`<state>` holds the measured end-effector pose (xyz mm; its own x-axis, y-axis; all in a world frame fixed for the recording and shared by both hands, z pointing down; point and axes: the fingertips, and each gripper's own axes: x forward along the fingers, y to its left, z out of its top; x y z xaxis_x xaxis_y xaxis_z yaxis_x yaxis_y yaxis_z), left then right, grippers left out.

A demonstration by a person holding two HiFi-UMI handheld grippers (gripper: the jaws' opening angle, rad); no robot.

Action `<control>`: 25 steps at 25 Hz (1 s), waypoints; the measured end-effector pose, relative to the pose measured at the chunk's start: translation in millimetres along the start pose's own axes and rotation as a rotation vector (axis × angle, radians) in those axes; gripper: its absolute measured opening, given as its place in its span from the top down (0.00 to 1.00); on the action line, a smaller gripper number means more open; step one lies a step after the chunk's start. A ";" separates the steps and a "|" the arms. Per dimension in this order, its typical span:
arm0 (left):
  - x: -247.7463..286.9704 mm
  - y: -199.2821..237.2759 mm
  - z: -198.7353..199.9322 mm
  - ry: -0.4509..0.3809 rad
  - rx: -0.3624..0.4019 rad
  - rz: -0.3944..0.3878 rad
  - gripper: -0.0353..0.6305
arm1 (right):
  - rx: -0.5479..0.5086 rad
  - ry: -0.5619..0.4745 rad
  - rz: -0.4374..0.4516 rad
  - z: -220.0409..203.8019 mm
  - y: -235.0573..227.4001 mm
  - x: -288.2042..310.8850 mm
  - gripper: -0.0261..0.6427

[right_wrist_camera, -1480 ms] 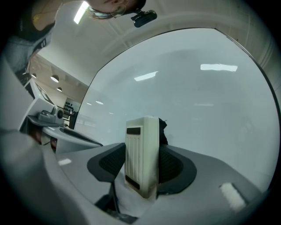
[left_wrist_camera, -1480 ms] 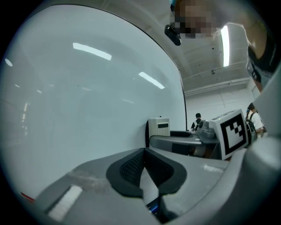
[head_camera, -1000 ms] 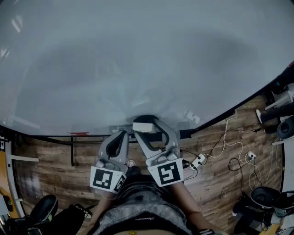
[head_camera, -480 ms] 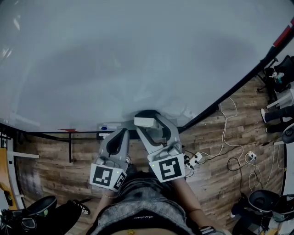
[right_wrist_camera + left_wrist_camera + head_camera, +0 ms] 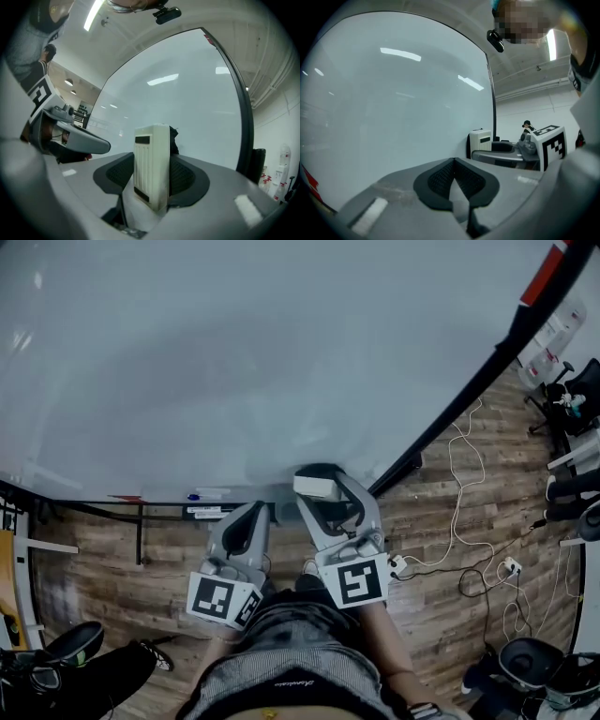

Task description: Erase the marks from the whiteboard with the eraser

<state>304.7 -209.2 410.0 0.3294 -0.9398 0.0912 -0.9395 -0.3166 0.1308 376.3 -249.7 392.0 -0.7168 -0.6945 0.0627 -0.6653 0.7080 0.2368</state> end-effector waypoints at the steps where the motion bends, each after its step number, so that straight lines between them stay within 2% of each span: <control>1: 1.0 -2.9 -0.4 -0.001 -0.001 0.002 0.94 | -0.002 0.004 -0.003 -2.1 -4.2 -3.0 0.62; 5: 1.9 -15.0 3.3 -0.022 0.012 -0.002 0.94 | 0.026 -0.003 -0.006 -3.0 -8.2 -10.8 0.62; 11: 0.3 -24.0 23.8 -0.080 0.102 0.015 0.94 | 0.077 -0.076 0.034 17.2 -1.0 -13.2 0.62; 18: -6.6 -36.5 40.3 -0.096 0.101 0.041 0.94 | 0.062 -0.098 0.085 35.7 9.9 -20.7 0.62; 25: -12.3 -40.1 39.7 -0.091 0.110 0.048 0.94 | 0.078 -0.104 0.108 38.6 17.9 -24.4 0.62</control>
<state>334.7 -190.1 364.5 0.2791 -0.9602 0.0045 -0.9601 -0.2790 0.0194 373.8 -215.1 357.3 -0.8000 -0.5997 -0.0184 -0.5946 0.7884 0.1581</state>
